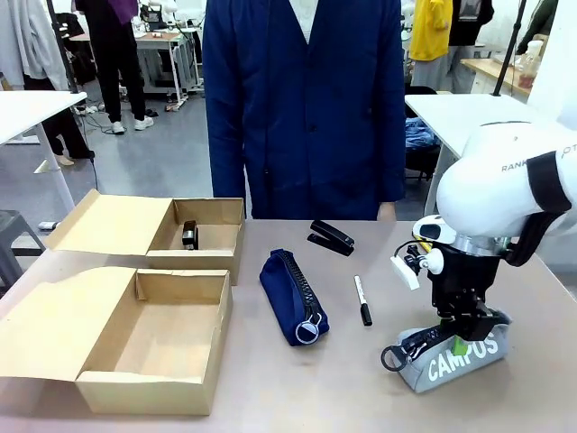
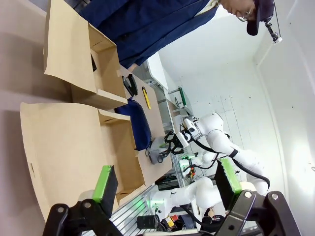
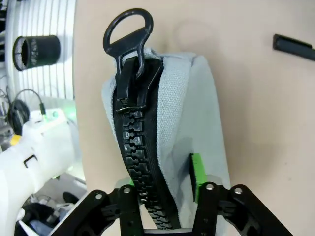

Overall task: Place items inside the box.
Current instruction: Pick up a Pencil pouch or Stapler and place it inside the Mailer Box closest to the robot.

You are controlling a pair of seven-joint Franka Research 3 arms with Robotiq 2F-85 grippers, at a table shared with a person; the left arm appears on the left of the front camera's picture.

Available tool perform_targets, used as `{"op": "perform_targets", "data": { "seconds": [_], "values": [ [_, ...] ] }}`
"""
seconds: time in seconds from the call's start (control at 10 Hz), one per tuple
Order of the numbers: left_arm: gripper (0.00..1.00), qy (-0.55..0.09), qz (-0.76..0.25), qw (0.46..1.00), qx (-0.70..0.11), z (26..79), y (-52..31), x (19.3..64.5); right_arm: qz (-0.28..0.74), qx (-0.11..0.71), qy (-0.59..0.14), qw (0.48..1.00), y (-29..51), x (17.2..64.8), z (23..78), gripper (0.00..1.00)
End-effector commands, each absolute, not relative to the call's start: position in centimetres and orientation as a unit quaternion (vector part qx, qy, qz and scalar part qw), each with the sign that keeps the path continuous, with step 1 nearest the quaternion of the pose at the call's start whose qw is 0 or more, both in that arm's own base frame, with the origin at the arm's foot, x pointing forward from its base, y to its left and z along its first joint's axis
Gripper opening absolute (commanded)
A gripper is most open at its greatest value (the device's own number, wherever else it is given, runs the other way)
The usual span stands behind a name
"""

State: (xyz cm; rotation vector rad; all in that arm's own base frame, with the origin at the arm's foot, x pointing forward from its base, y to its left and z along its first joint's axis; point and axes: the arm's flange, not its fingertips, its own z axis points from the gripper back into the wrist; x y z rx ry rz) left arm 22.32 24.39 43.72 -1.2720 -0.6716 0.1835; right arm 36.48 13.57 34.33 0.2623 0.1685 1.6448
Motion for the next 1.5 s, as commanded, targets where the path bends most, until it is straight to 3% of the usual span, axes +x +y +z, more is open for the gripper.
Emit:
{"op": "perform_targets", "data": {
  "seconds": [0.0, 0.4, 0.6, 0.7, 0.8, 0.9, 1.0, 1.2, 1.4],
  "values": [
    [1.00, -0.318, 0.077, 0.742, -0.586, 44.0, 24.4, 22.3, 0.717, 0.104, 0.096, 0.683, 13.1, 36.6, 34.8, 0.03],
    [1.00, -0.318, 0.077, 0.742, -0.586, 44.0, 24.4, 22.3, 0.696, 0.116, 0.078, 0.704, 12.1, 36.5, 35.8, 0.00],
    [1.00, -0.318, 0.077, 0.742, -0.586, 44.0, 24.4, 22.3, 0.637, 0.134, 0.060, 0.757, 10.9, 35.7, 38.5, 0.00],
    [1.00, -0.318, 0.077, 0.742, -0.586, 44.0, 24.4, 22.3, 0.561, 0.162, 0.058, 0.809, 9.9, 35.0, 40.6, 0.00],
    [1.00, -0.318, 0.077, 0.742, -0.586, 44.0, 24.4, 22.3, 0.395, 0.259, 0.057, 0.880, 8.6, 33.5, 43.9, 0.00],
    [1.00, -0.318, 0.077, 0.742, -0.586, 44.0, 24.4, 22.3, 0.296, 0.309, 0.040, 0.903, 7.4, 32.6, 45.8, 0.00],
    [1.00, -0.318, 0.077, 0.742, -0.586, 44.0, 24.4, 22.3, 0.167, 0.335, -0.029, 0.927, 6.5, 31.8, 47.4, 0.00],
    [1.00, -0.318, 0.077, 0.742, -0.586, 44.0, 24.4, 22.3, -0.018, 0.304, -0.057, 0.951, 4.1, 29.0, 48.7, 0.00],
    [1.00, -0.318, 0.077, 0.742, -0.586, 44.0, 24.4, 22.3, -0.181, 0.321, -0.153, 0.917, -0.7, 25.6, 49.6, 0.00]
  ]
}}
